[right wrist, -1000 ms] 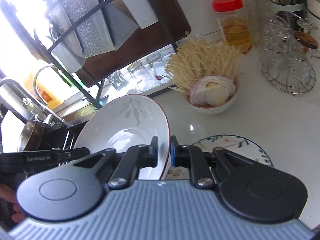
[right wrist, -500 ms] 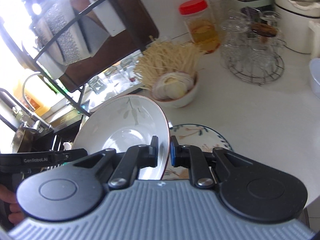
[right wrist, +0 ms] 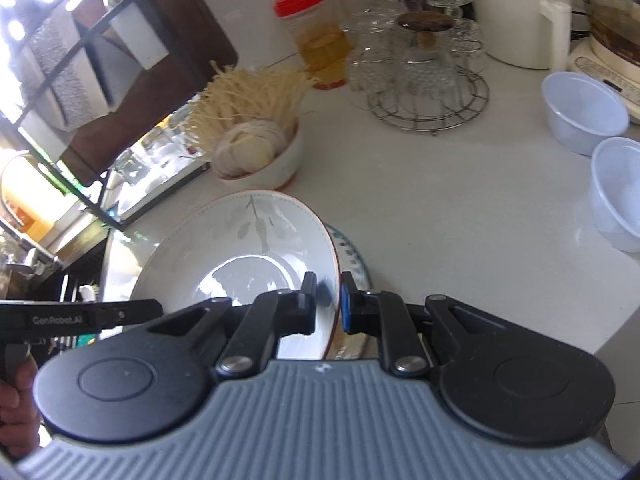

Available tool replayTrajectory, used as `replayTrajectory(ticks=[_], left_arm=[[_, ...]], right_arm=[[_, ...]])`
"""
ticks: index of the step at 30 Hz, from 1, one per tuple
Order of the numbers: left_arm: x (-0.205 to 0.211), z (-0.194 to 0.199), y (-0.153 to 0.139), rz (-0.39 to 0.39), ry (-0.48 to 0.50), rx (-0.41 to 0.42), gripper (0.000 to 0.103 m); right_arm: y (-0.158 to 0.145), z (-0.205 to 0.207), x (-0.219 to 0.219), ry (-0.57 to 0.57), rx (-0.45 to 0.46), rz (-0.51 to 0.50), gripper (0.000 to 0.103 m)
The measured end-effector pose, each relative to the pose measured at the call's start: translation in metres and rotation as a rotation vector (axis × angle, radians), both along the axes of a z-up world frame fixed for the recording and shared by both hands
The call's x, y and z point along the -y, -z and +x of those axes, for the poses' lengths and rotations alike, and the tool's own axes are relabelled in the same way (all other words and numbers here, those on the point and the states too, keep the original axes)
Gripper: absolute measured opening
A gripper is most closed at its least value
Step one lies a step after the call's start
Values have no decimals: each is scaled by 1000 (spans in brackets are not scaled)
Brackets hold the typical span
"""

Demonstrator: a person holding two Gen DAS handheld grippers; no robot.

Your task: Organize plates and bowls

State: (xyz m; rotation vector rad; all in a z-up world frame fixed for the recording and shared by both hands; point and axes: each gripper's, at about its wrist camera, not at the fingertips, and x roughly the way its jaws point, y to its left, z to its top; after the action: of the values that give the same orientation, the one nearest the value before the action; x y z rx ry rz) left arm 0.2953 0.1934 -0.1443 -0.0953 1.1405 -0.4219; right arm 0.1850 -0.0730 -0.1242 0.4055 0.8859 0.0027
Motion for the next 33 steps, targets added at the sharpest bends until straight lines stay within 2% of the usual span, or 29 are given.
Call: replayTrajectory(ticks=[5,13,18,20,26,33], left_arm=[[11,9,10,11,20,-19,14],[15,19,25,43,2,-54,14],[22,24,30,71,5,-73,14],[23,24,30,89,6,-65,14],[20,29,32,78,-18,-100,14],[19,33,29,66,-51,-146,19]], right_arm=[[7,1,5,6,-20,-32,15],[24,10,6,16,-62,-16,16],[30,14,-3,7,-61,-103,20],[34,15,-2,8,-63,-86,20],[37,16,-6,-8,-59,-99,22],[40,16,-2,24,-71,-37,22]])
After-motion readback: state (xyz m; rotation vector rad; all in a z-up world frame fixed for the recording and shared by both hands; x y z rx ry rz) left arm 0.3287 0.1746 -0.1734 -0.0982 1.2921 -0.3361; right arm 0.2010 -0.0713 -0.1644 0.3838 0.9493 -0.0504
